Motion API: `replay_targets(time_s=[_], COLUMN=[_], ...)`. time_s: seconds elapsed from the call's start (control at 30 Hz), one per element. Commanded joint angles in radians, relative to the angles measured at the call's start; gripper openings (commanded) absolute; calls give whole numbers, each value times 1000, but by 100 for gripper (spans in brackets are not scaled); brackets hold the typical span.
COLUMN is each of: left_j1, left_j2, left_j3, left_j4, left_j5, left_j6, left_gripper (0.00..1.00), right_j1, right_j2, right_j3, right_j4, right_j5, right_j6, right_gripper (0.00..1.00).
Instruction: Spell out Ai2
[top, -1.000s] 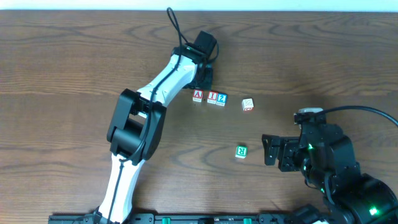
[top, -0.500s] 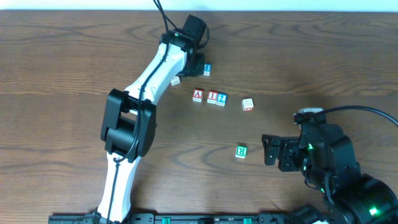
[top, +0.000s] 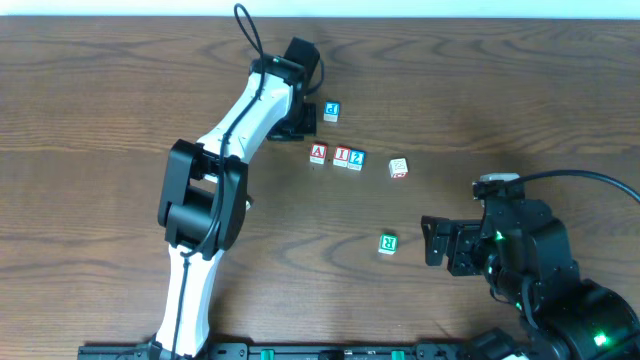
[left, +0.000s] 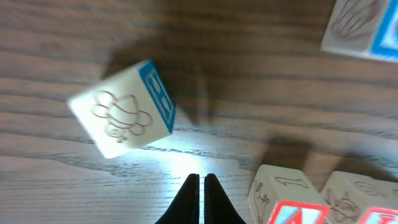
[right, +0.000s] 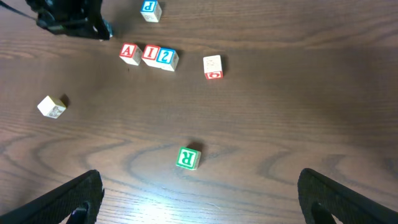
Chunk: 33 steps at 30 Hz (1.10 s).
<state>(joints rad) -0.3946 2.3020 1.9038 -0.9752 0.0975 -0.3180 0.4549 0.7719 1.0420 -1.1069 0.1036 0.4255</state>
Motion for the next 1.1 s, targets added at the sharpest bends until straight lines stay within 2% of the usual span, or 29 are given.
replay_targets(time_s=[0.0,0.17,0.53,1.07], left_j1=[-12,-31,-81,-82], left_j2=[-23,-23,-22,-22], left_j3=[-37,-47,-51,-51], left_j4=[8,31,68,97], left_j5=[13,57,57,49], left_j6=[-23,-27,-27,-26], left_gripper=[6,6,6,6], right_j1=[5,5,5,5], right_j2=[0,0,0,0], right_j3=[-3,-3,-3,-3], right_j4=[-2,-2,-2,-2], right_j5=[0,0,0,0], right_j6=[7,7,7,7], right_gripper=[99,99,99,99])
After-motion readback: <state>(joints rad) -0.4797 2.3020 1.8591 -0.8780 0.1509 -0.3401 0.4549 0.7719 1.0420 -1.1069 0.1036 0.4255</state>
